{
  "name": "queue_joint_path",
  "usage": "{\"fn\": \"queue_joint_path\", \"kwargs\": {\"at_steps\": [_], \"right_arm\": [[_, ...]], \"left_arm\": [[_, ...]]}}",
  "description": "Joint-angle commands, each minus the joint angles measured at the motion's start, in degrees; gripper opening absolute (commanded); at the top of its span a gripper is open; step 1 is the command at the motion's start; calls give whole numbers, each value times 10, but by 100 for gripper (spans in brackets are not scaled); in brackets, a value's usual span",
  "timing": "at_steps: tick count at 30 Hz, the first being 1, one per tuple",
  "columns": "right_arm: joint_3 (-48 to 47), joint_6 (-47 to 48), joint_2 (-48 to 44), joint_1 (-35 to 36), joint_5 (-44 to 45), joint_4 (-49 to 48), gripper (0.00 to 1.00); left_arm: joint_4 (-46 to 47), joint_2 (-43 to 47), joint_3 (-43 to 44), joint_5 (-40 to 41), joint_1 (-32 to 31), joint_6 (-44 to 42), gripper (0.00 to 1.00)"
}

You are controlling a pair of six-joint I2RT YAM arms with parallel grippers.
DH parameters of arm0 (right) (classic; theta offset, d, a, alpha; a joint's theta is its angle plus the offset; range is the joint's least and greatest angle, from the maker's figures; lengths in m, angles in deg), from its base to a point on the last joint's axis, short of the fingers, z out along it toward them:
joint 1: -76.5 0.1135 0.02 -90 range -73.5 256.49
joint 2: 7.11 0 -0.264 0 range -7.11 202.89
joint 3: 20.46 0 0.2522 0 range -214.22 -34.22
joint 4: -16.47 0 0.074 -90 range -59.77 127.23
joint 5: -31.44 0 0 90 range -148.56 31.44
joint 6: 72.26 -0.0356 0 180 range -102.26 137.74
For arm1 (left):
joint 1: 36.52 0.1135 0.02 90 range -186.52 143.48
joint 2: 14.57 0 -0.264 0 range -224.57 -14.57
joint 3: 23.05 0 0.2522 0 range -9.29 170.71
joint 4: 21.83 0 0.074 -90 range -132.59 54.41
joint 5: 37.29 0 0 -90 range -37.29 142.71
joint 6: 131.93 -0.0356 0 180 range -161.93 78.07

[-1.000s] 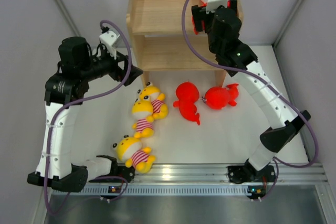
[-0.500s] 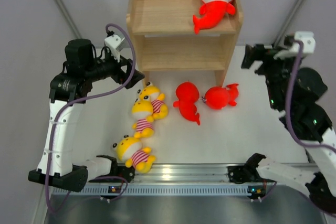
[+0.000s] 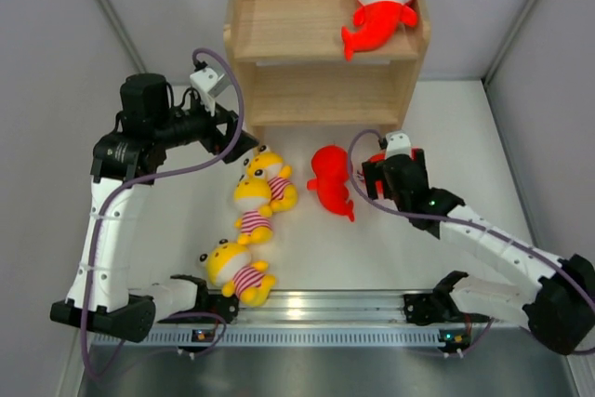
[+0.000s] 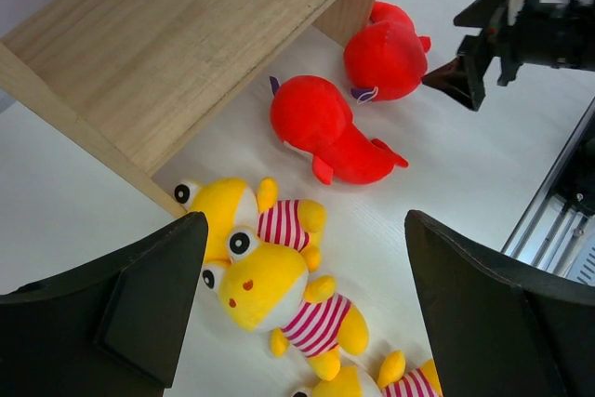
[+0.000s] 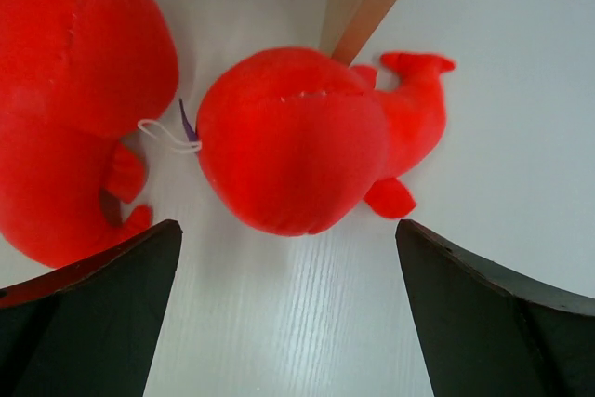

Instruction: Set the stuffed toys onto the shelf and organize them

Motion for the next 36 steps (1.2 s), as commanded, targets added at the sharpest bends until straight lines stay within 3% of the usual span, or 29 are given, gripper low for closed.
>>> {"fn": "queue_joint_path", "kwargs": {"at_steps": [1, 4, 9, 12, 13, 15, 16, 20, 25, 28, 32, 36], "right_arm": [[-6, -27, 52, -69, -92, -79, 99], [-21, -1, 119, -94, -92, -103, 100], [-29, 28, 178, -133, -187, -145, 96], [-37, 31, 193, -160, -209, -126, 56], [-40, 30, 191, -162, -218, -106, 38], [-59, 19, 172, -161, -263, -63, 17], [-66, 10, 161, -160, -279, -16, 0], [-137, -7, 56, -125, -345, 110, 0], [-261, -52, 39, -44, -419, 225, 0], [-311, -91, 60, 10, -443, 215, 0], [-357, -119, 101, 75, -472, 151, 0], [-407, -128, 143, 112, -473, 128, 0]], "left_arm": [[4, 24, -14, -17, 3, -15, 93], [5, 25, -23, -20, 3, -16, 93], [5, 27, -26, -41, 3, -16, 93], [5, 26, -30, -34, 3, -14, 93], [4, 25, -32, -25, 3, -13, 92], [5, 22, -46, 1, 3, -15, 89], [4, 23, -52, 10, 2, -19, 88], [1, 19, -86, 57, -18, -63, 86], [-6, 13, -97, 55, -52, -108, 89], [-9, 10, -94, 3, -67, -125, 99], [-27, 7, -82, -55, -98, -155, 99], [-29, 9, -69, -38, -124, -168, 99]]}}
